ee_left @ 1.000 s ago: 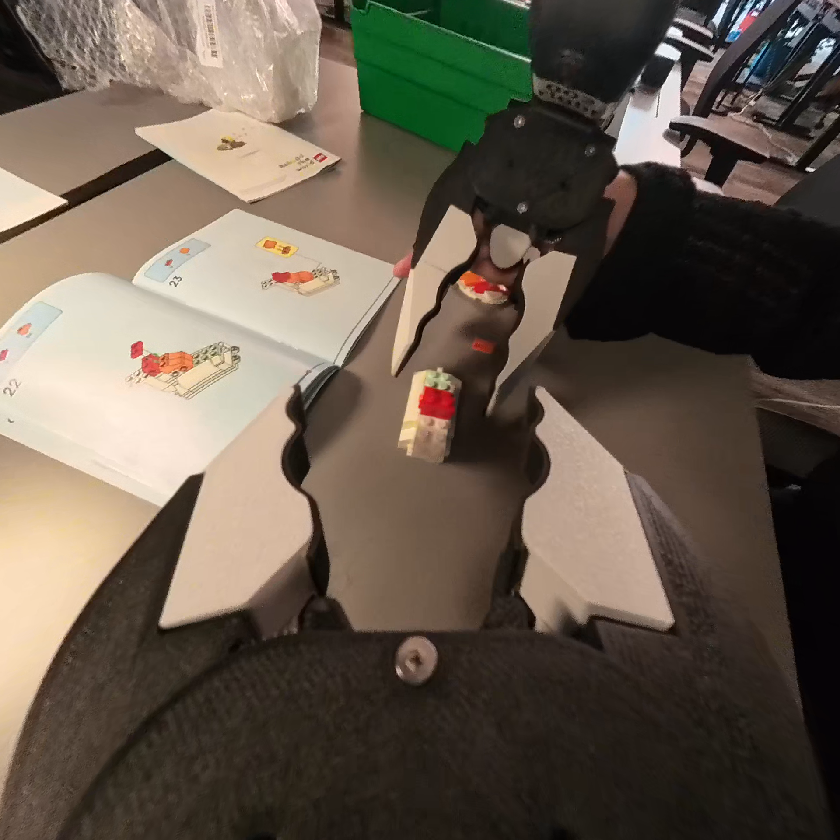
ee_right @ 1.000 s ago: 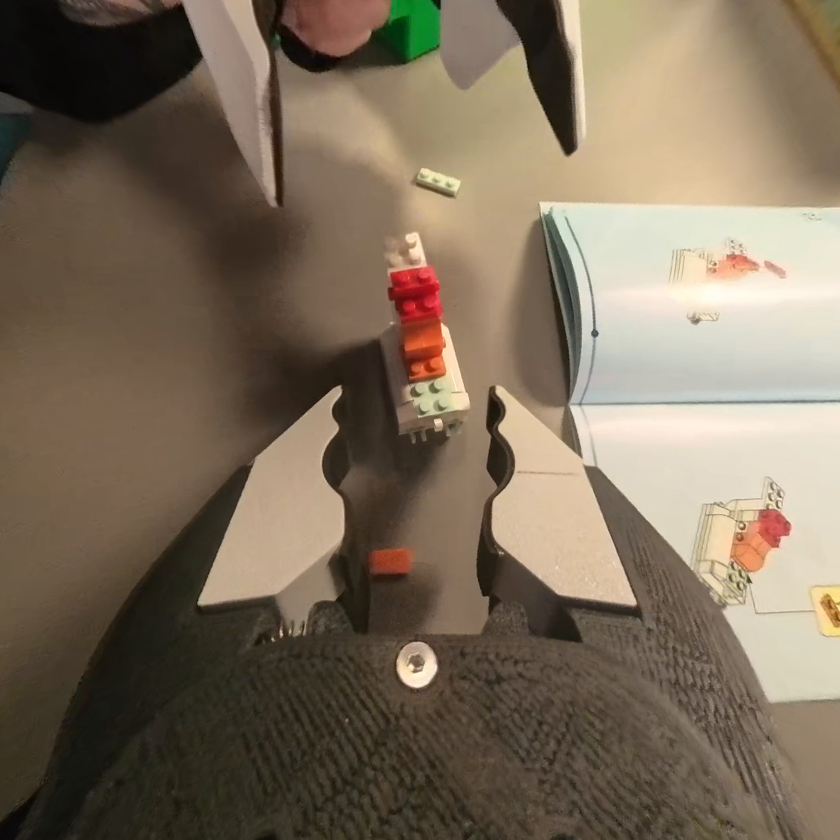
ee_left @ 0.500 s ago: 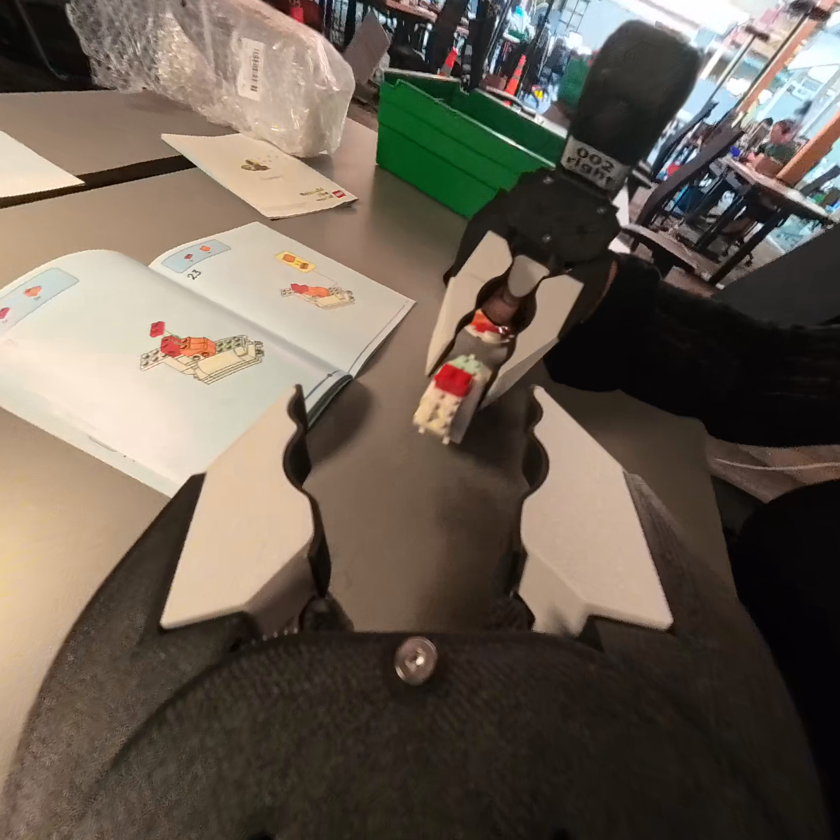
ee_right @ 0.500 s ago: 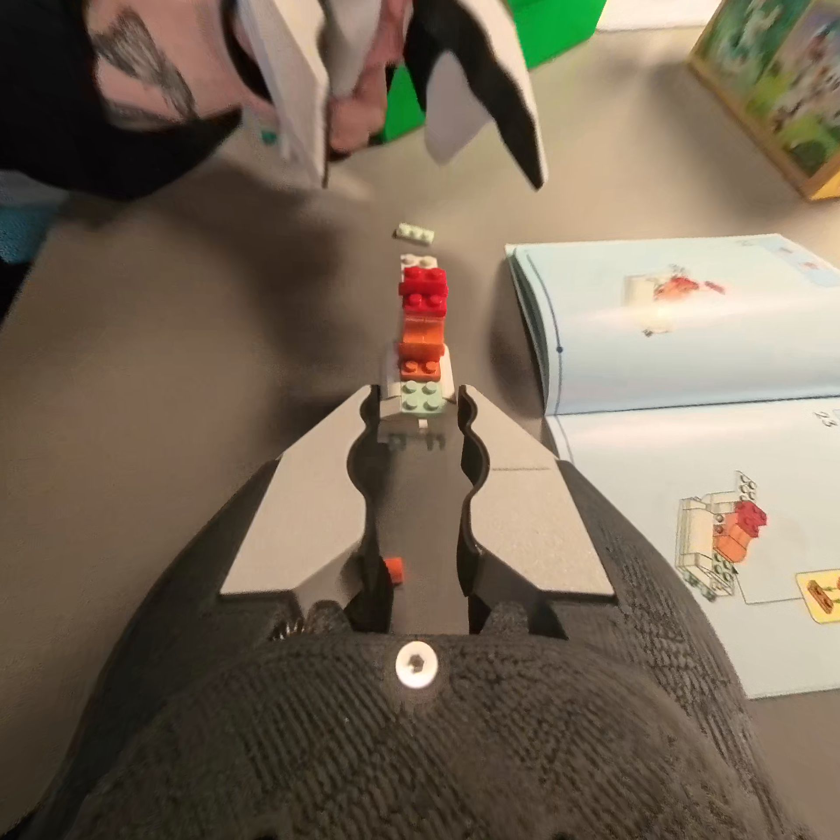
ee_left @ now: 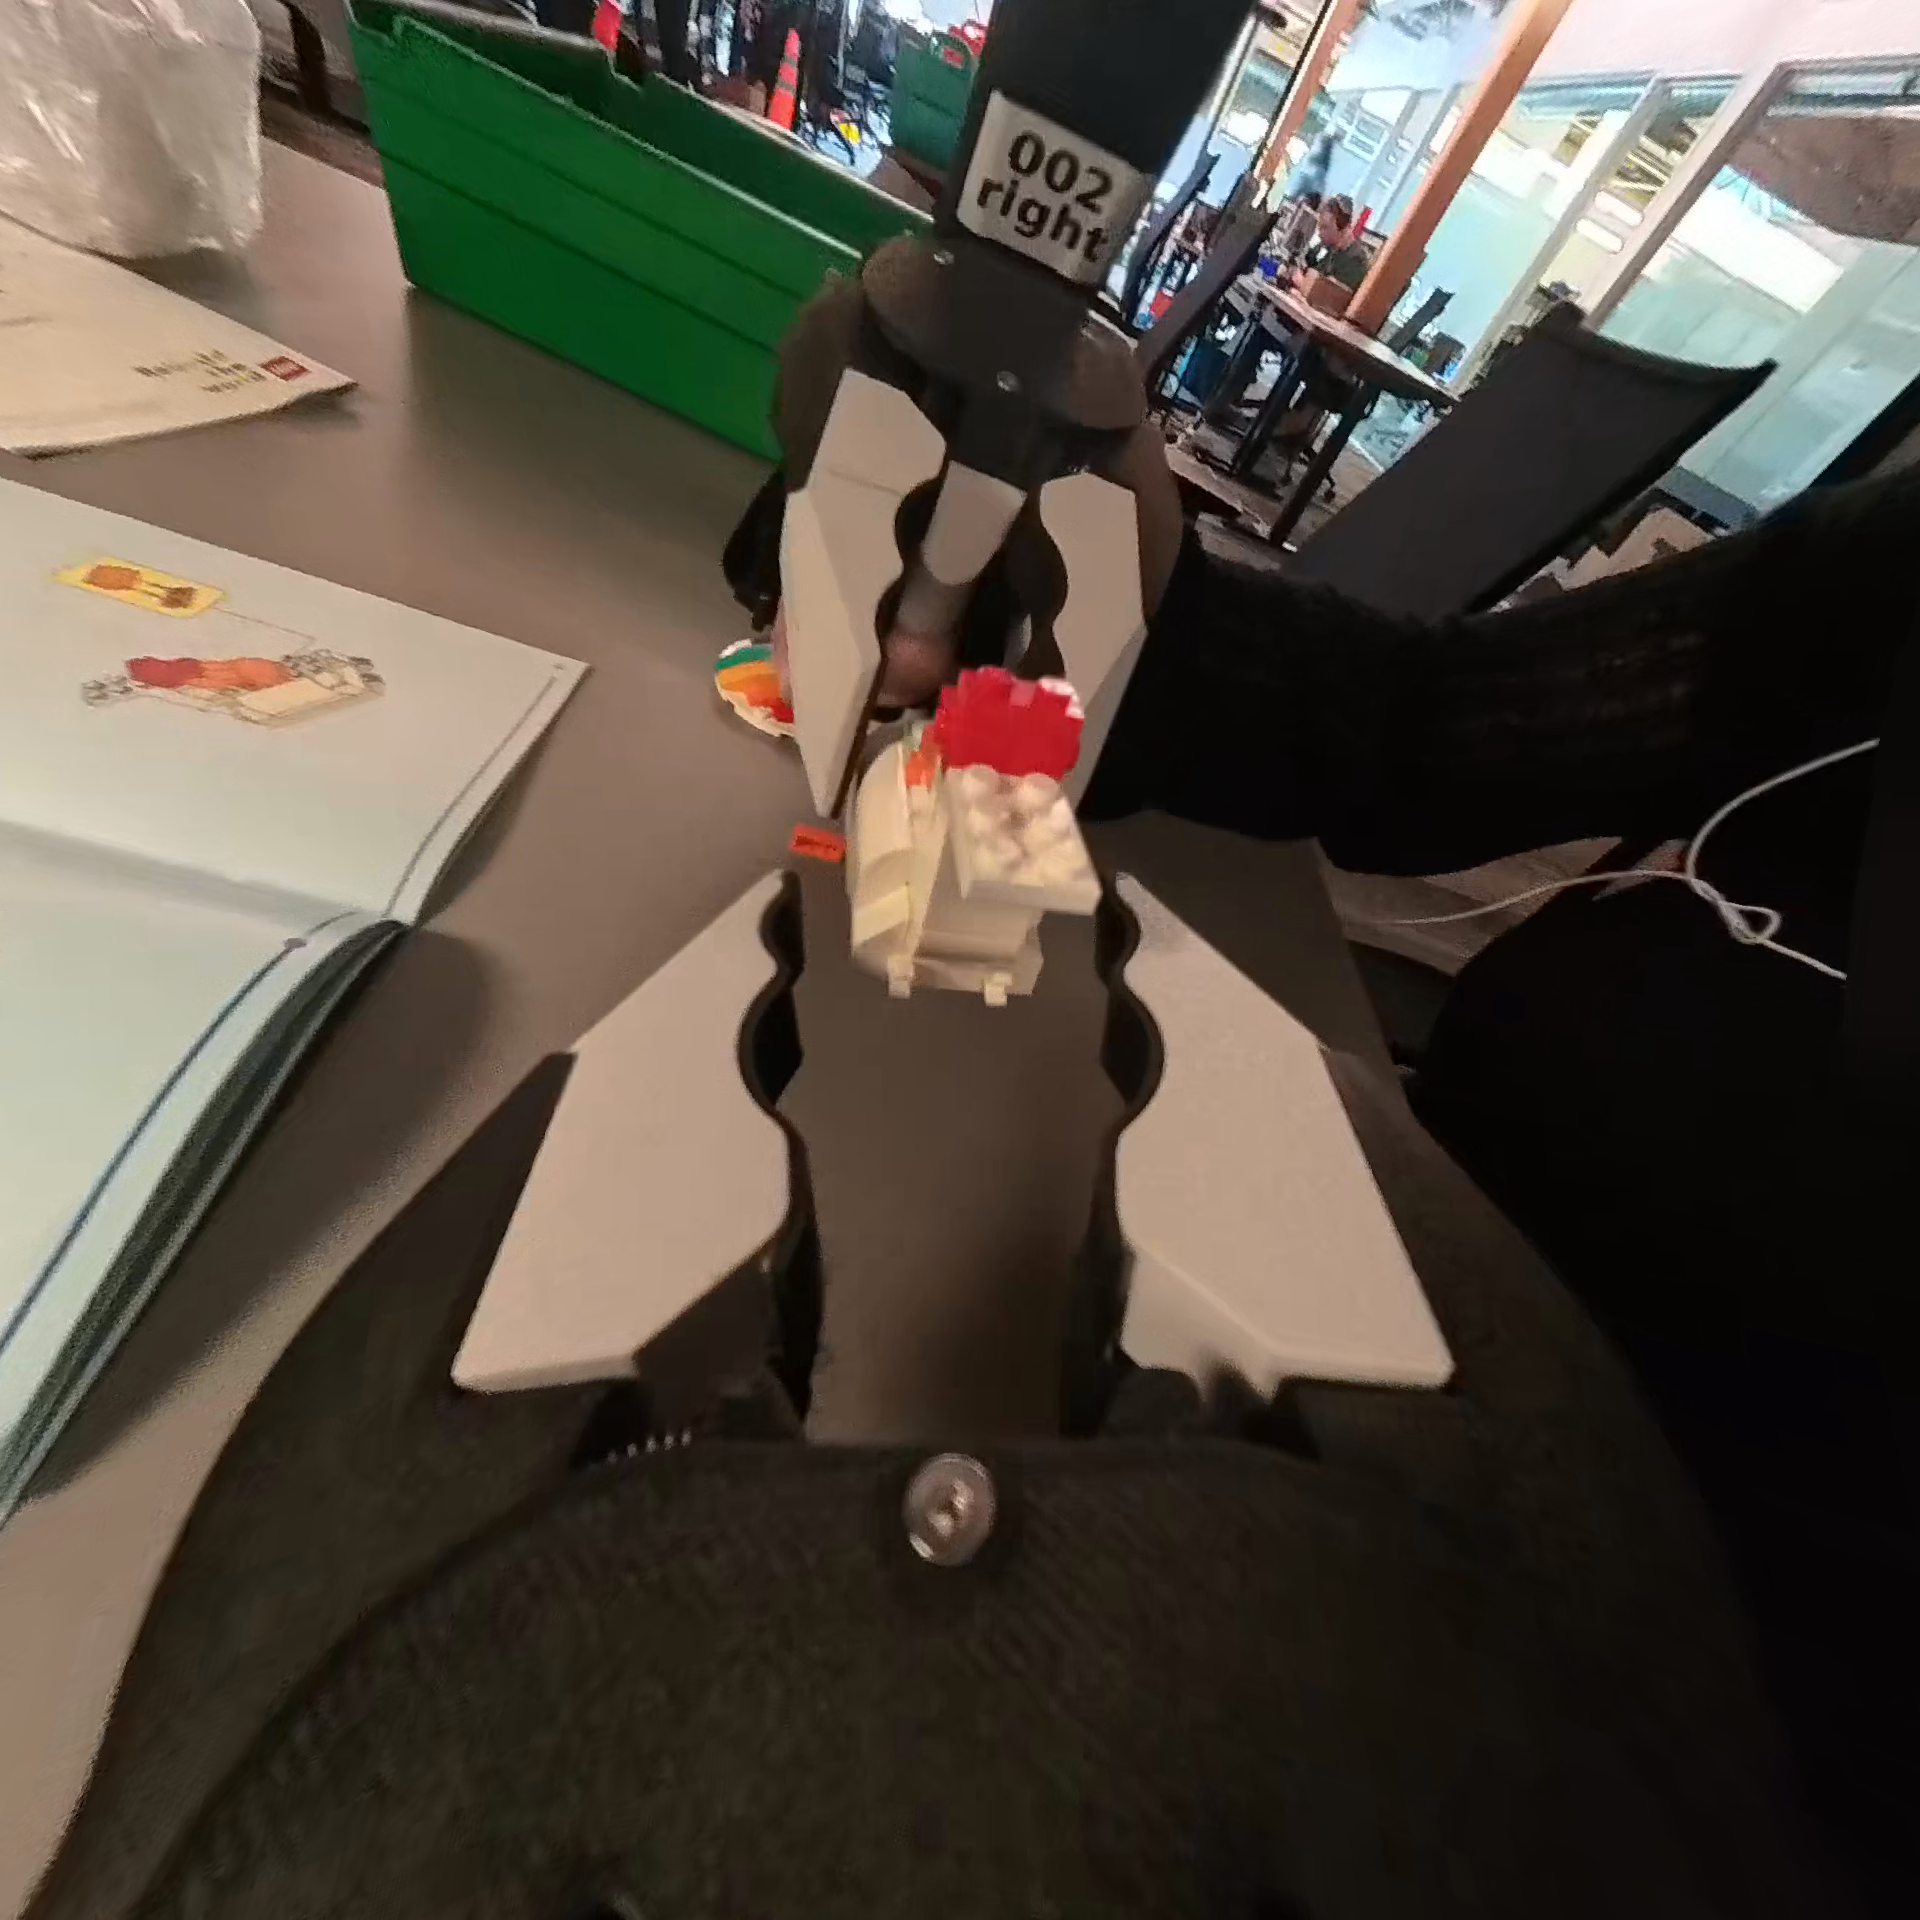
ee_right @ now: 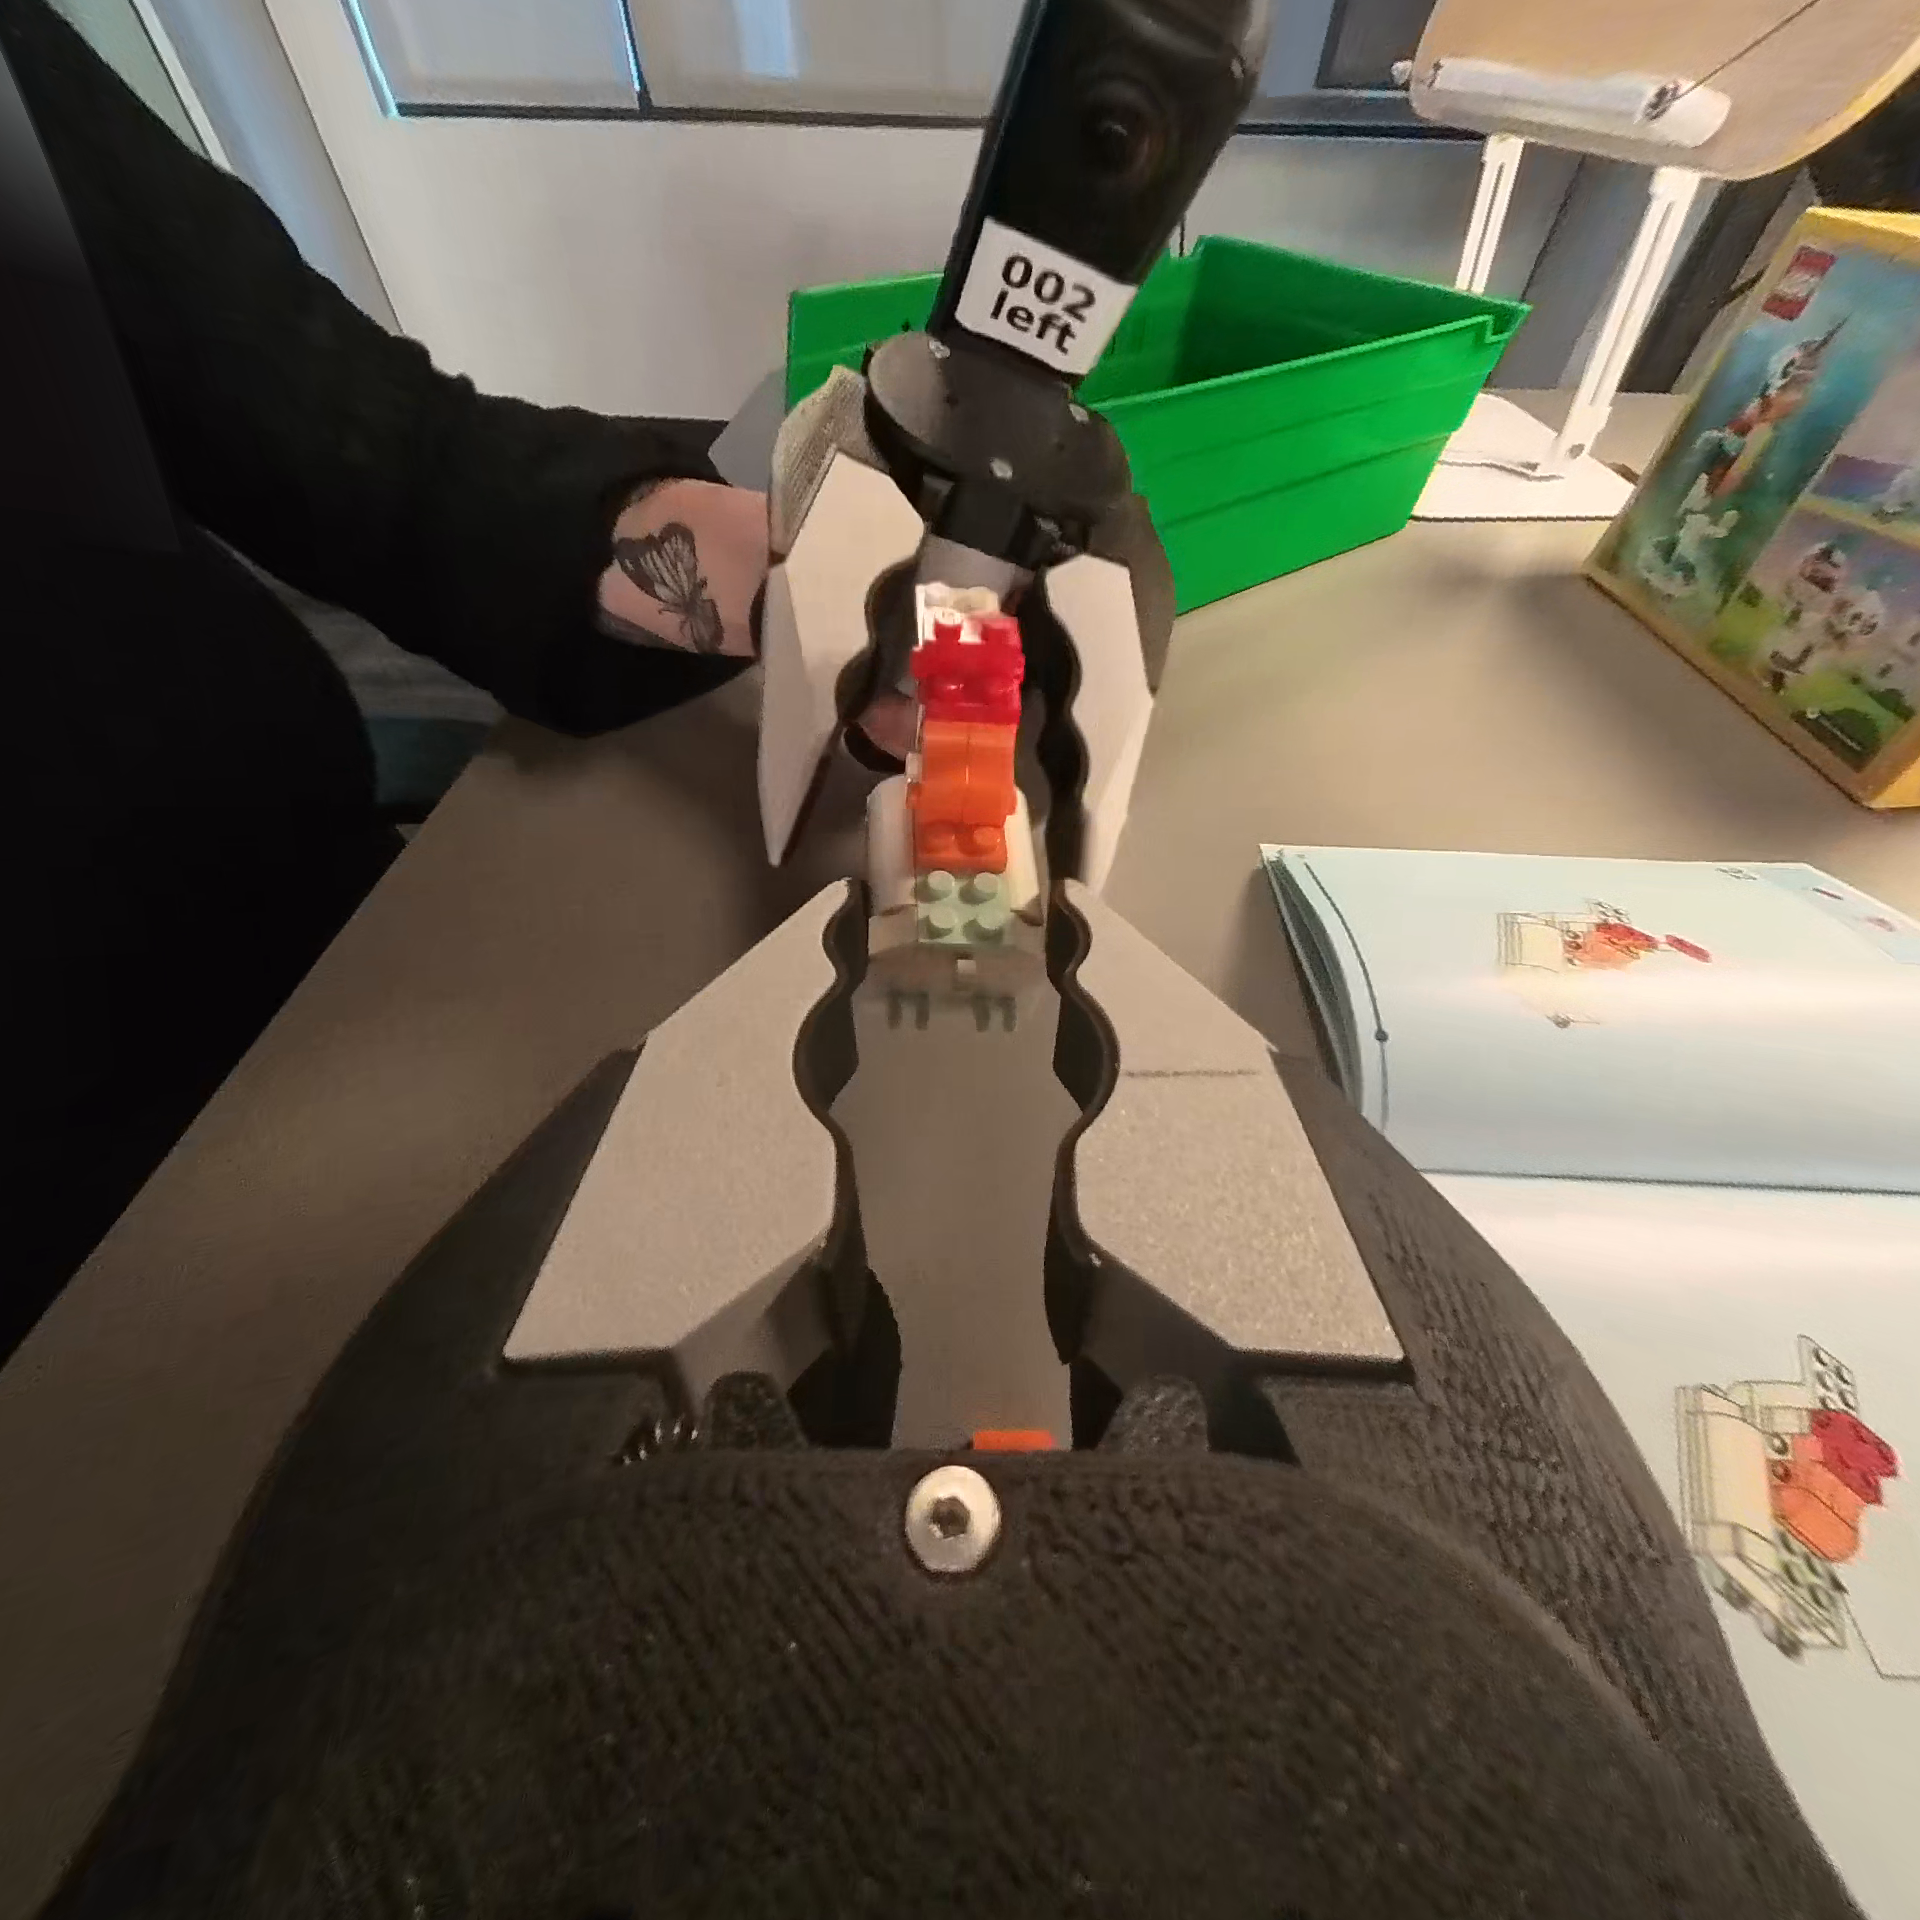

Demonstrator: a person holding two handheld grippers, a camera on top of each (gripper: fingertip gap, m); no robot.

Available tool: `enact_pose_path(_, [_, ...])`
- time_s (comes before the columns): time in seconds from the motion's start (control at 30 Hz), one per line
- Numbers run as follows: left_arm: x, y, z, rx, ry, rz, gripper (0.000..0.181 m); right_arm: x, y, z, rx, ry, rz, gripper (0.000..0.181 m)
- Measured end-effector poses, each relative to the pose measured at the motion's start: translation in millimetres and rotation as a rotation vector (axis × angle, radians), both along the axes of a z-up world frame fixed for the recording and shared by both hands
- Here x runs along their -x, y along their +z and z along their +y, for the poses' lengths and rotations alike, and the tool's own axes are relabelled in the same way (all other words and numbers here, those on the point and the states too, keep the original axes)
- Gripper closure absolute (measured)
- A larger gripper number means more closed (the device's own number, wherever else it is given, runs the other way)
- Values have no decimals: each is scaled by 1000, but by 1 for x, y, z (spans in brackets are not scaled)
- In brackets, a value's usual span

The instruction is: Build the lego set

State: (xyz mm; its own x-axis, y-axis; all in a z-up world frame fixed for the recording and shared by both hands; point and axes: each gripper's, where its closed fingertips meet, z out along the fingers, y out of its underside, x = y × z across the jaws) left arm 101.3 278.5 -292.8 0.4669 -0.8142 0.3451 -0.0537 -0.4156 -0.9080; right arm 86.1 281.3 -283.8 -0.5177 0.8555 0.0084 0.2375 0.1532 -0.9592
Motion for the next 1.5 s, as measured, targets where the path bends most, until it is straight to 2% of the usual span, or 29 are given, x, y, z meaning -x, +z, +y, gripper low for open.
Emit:
enact_pose_path(0.1, [-4, -4, 0, -12, 1, 27, 144, 1, -2, -3, 1, 11, -3, 148])
enact_pose_path(0.23, [-2, -6, 2, -60, 34, 98, 144, -1, -1, 0, -24, -12, 14, 147])
enact_pose_path(0.33, [7, -10, 8, -98, 99, 148, 144, -17, 7, 26, -67, -122, 13, 131])
enact_pose_path(0.43, [12, -13, 4, -108, 105, 143, 144, -45, -13, 54, -195, -223, -81, 133])
enact_pose_path(0.6, [12, -21, -1, -99, 77, 158, 145, -71, -49, 57, -165, -208, -260, 138])
enact_pose_path(0.7, [10, -21, -2, -102, 73, 159, 145, -71, -56, 53, -160, -184, -294, 148])
enact_pose_path(0.87, [6, -22, -6, -98, 52, 167, 144, -68, -75, 54, -215, -191, -367, 150])
enact_pose_path(1.27, [4, -25, -7, -92, 40, 179, 144, -62, -79, 56, -262, -203, -404, 158])
enact_pose_path(1.37, [4, -25, -7, -92, 37, 182, 144, -61, -81, 54, -290, -199, -425, 167])
enact_pose_path(1.5, [2, -24, -8, -98, 36, 181, 144, -57, -74, 61, -438, -260, -393, 167])
